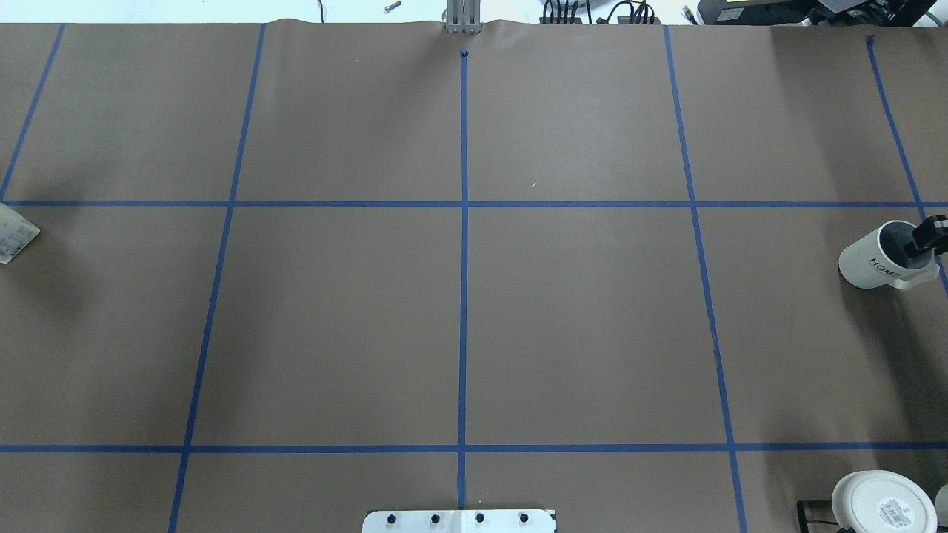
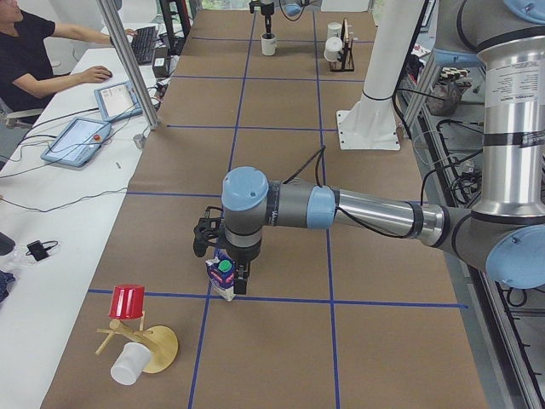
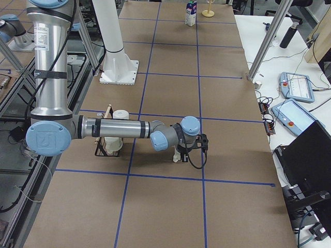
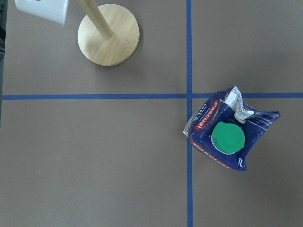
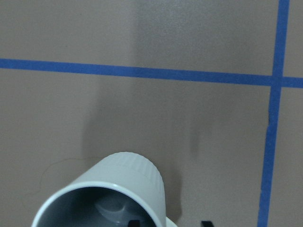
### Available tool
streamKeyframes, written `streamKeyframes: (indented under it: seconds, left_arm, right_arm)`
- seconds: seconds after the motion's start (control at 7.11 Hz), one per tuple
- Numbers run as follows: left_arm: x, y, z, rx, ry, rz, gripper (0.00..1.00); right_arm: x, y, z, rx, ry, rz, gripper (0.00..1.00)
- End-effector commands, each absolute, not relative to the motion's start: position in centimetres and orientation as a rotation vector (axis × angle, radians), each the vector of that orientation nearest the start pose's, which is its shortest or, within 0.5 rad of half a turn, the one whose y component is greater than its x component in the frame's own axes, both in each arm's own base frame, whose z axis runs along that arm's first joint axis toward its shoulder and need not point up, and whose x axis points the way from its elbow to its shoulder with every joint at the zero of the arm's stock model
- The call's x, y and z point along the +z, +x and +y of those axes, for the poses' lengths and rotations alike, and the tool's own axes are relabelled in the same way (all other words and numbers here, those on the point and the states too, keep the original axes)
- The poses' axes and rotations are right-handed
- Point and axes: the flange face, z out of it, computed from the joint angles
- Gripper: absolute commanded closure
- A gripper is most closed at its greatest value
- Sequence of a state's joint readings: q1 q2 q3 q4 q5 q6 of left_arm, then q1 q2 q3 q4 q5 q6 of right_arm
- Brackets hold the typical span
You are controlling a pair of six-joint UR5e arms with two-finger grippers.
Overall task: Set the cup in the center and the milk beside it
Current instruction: 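Carry the white mug with the right gripper toward the table center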
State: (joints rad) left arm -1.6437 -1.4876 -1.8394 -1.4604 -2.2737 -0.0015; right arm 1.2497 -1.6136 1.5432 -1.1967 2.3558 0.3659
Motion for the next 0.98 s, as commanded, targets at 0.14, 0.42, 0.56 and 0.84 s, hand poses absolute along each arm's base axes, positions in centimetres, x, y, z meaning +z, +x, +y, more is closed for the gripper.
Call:
streamKeyframes:
  seconds: [0.14, 0.42, 0.56, 0.84]
  left_arm:
    - [58.5, -10.1, -44.8, -0.046, 0.091, 0.701, 0.02]
    - [58.3, -10.1, -44.9, -0.045, 0.094, 0.702, 0.02]
    - [58.2, -9.9, -44.9, -0.044, 0.093, 0.737, 0.02]
    - [57.8, -9.5, -45.2, -0.044, 0.093, 0.788, 0.02]
  right_arm:
    - [60.9, -9.7, -48.6, -0.098, 0.015, -0.957, 1.00]
    - [52.2, -5.4, -54.2, 0.027, 0.020, -1.103, 1.00]
    - [47.1, -6.3, -57.8, 0.052, 0.000, -1.091, 1.00]
    - [34.9, -14.7, -65.0, -0.003, 0.010, -0.939, 1.00]
